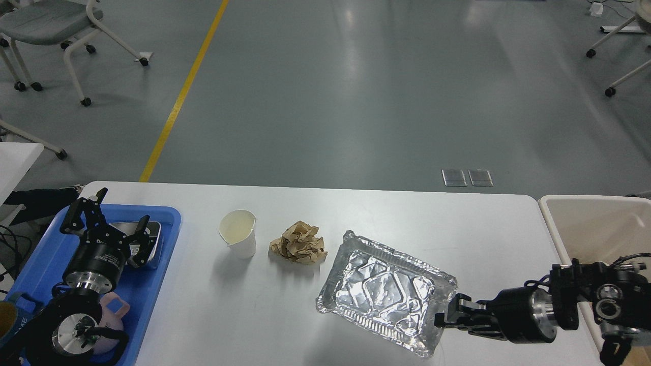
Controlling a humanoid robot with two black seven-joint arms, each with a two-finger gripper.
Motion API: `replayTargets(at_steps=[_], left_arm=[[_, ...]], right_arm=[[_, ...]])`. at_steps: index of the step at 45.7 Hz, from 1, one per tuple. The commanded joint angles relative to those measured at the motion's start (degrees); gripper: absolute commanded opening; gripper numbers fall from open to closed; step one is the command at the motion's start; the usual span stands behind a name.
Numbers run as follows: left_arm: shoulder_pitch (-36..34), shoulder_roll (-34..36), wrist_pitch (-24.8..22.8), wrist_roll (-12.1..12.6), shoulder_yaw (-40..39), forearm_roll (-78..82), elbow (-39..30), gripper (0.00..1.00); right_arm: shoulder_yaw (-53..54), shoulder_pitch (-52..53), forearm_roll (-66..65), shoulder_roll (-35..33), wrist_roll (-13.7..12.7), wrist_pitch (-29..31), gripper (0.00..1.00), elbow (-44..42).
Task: Tidy desktop
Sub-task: 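Carry the foil tray toward the crumpled paper and lower it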
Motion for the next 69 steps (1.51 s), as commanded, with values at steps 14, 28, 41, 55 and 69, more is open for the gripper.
replayTargets(at_steps=[14, 28, 41, 55, 69], left_arm=[[0.77, 1.08, -0.5, 0.0, 0.1, 0.35, 0.0, 0.96], [0.24, 5.38, -0.85, 3.61, 4.67, 0.35, -0.97, 0.96], [0.33, 24.88, 2.22, 2.99, 13.98, 0.43, -13.35, 0.96], [0.33, 49.58, 4.6, 2.38, 23.92, 1.83, -17.32, 0.96], [0.77, 56.62, 3.89, -3.51, 28.05, 13.0, -16.53, 0.96]], right_arm=[[-9.88, 7.13, 5.54, 16.58, 0.07, -0.17, 0.0, -7.84], [-11.55, 9.6, 6.43, 19.67, 0.07, -0.35, 0.0, -9.86], [-11.55, 9.16, 6.34, 19.49, 0.07, -0.61, 0.0, -9.95], [-11.46, 8.72, 6.25, 19.14, 0.15, -0.61, 0.0, -10.3], [-11.2, 8.63, 6.16, 17.82, 0.15, -1.23, 0.0, -10.04]])
